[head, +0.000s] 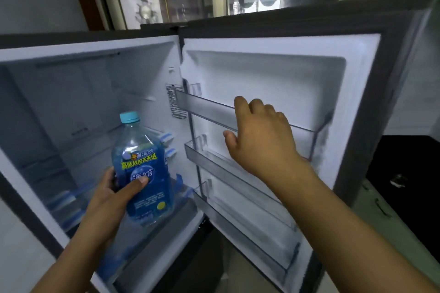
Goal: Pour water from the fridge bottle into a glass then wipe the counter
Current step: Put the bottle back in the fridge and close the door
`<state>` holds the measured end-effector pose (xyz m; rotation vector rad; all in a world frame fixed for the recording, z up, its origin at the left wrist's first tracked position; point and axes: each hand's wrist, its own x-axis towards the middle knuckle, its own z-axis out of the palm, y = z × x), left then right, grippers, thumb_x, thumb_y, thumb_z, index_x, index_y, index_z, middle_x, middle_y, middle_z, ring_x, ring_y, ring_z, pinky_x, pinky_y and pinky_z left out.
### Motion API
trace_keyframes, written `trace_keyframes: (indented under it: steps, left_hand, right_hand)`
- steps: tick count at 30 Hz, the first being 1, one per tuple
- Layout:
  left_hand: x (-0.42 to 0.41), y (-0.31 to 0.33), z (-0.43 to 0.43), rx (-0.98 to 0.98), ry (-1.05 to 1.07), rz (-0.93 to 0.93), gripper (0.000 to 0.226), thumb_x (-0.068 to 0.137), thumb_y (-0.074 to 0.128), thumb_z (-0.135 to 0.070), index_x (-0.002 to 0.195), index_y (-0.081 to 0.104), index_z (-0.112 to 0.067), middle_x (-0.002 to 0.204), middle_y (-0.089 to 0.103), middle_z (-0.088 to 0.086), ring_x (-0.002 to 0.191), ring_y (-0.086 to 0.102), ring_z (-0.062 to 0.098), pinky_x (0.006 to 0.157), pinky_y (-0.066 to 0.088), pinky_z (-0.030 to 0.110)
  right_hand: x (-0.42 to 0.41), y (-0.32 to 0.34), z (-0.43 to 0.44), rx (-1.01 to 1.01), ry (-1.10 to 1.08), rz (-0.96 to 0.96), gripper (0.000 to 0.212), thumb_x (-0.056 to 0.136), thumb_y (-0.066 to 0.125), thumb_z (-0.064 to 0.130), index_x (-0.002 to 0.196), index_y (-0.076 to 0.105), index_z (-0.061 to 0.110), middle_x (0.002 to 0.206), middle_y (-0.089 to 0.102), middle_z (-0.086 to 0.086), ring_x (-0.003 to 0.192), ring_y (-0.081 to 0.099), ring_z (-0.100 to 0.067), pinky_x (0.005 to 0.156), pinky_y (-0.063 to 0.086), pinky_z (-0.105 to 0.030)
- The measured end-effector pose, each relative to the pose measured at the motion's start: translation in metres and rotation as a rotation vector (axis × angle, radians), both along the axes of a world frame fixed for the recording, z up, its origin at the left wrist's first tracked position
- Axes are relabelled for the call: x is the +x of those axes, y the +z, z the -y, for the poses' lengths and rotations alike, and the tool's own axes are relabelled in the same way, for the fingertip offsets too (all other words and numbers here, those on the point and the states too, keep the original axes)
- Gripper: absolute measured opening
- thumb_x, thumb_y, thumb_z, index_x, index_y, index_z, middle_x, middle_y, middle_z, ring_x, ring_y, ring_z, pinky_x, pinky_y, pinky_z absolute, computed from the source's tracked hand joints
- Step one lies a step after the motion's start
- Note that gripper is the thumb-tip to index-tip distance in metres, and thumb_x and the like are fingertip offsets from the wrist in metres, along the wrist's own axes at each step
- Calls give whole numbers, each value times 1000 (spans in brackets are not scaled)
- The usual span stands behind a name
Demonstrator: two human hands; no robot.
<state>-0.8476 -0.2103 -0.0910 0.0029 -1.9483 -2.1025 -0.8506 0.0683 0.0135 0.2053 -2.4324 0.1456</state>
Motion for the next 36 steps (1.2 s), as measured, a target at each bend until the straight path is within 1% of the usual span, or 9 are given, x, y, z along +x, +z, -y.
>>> trace_keyframes:
  steps: [6, 10, 13, 17, 26, 28, 30, 33, 36]
  left_hand:
    - [-119, 1, 47, -13, 240, -35, 43, 88, 74, -12, 125, 52, -8, 106, 67, 5, 90, 67, 21, 64, 58, 27]
    - [-214, -10, 73, 17, 398, -55, 64, 79, 86, -26, 130, 49, -15, 124, 67, 6, 104, 68, 24, 87, 58, 42]
    - [-275, -24, 91, 1, 500, -19, 78, 72, 91, -23, 136, 47, -11, 133, 63, 12, 111, 66, 26, 98, 55, 47]
    - [-334, -47, 109, -56, 558, 50, 83, 70, 92, -23, 137, 46, -5, 137, 61, 18, 118, 64, 28, 102, 52, 44]
    - [-368, -53, 114, -207, 493, 58, 97, 67, 92, -45, 141, 45, -4, 143, 57, 14, 125, 60, 23, 107, 47, 41]
    - [-333, -32, 77, -212, 586, -57, 64, 83, 84, -24, 134, 51, -3, 135, 61, 15, 118, 63, 22, 99, 48, 28]
    - [-299, -17, 37, -298, 694, -302, 29, 94, 71, -15, 116, 55, -23, 115, 66, -7, 95, 63, -2, 85, 47, 9]
    - [-257, 17, -29, -416, 630, -558, 25, 95, 63, -27, 107, 47, -43, 105, 53, -22, 98, 53, -9, 90, 45, 14]
    - [-226, 59, -107, -717, 316, -782, 22, 94, 57, -31, 114, 51, -35, 115, 53, -15, 107, 51, -2, 99, 39, 14]
  right_hand:
    - [-98, 19, 33, 270, -185, 201, 17, 97, 51, 27, 103, 57, 13, 93, 68, -5, 75, 62, -28, 56, 29, -30]
    - [-113, 24, 25, 299, -173, 197, 33, 99, 41, 49, 94, 54, 19, 85, 64, -4, 84, 65, -31, 63, 31, -33]
    - [-120, 16, 7, 355, -222, 116, 40, 96, 40, 57, 78, 38, 21, 55, 35, 4, 57, 53, -27, 52, 28, -32]
    - [-135, 12, -13, 375, -224, 135, 45, 86, 52, 57, 65, 34, 22, 42, 28, 6, 36, 22, -18, 44, 15, -24]
    - [-156, 15, -46, 335, -102, 136, 45, 82, 62, 51, 64, 32, 22, 41, 29, 6, 35, 15, -17, 47, 10, -19]
    - [-160, 16, -54, 314, -64, 155, 46, 82, 62, 51, 66, 30, 23, 44, 20, 9, 37, 8, -11, 48, 9, -18]
    - [-165, 15, -60, 310, -40, 148, 46, 82, 62, 51, 68, 30, 23, 47, 15, 11, 37, 8, -11, 46, 12, -18]
    - [-172, 9, -68, 288, -5, 109, 42, 85, 60, 51, 71, 33, 22, 48, 19, 10, 36, 16, -13, 46, 13, -19]
    - [-173, 3, -71, 210, 66, 68, 35, 85, 63, 47, 72, 44, 19, 49, 28, 7, 36, 22, -15, 46, 12, -19]
